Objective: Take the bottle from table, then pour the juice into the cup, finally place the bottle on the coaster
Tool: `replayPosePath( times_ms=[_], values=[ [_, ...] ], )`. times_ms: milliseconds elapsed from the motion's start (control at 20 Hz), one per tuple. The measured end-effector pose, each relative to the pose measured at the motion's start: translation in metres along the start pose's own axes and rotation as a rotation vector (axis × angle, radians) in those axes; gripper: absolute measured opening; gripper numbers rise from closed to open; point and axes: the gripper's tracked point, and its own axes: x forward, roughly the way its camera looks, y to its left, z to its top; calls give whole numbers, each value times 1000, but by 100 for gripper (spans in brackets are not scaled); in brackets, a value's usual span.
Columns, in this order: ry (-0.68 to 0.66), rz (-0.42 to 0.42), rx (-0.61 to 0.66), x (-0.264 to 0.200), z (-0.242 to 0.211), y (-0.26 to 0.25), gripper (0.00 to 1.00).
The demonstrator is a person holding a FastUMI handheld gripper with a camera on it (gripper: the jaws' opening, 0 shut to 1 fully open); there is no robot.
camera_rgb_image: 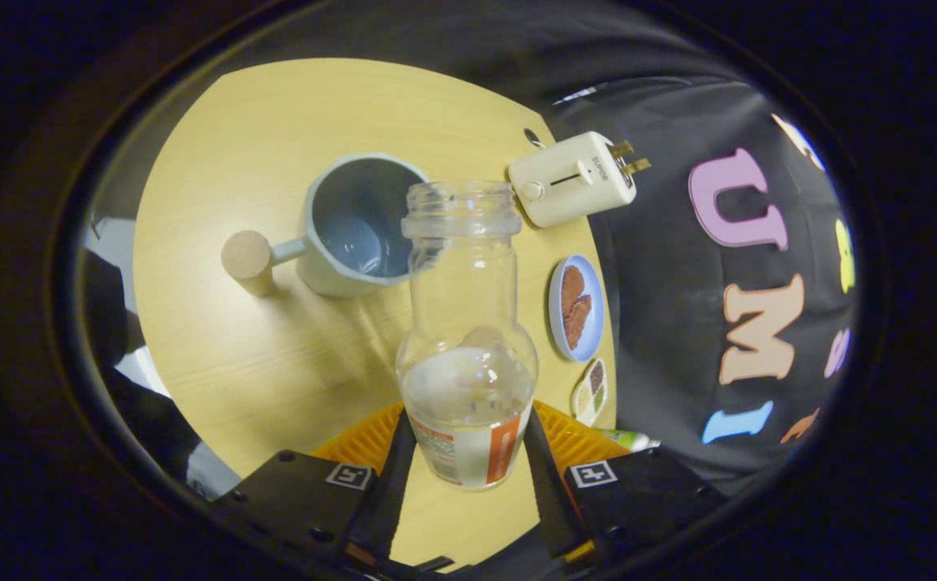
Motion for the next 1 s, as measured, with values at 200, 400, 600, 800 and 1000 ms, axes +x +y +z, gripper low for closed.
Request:
replayPosePath(
  times_ms=[200,400,600,800,1000],
  values=[
    [-54,41,167,-5,-2,7,73],
    [-88,64,321,-7,-9,3,73],
    [-128,58,454,-4,-20,-6,74],
    [-131,81,611,2,-34,-8,74],
    [-189,73,728,8,-35,-18,74]
  ],
)
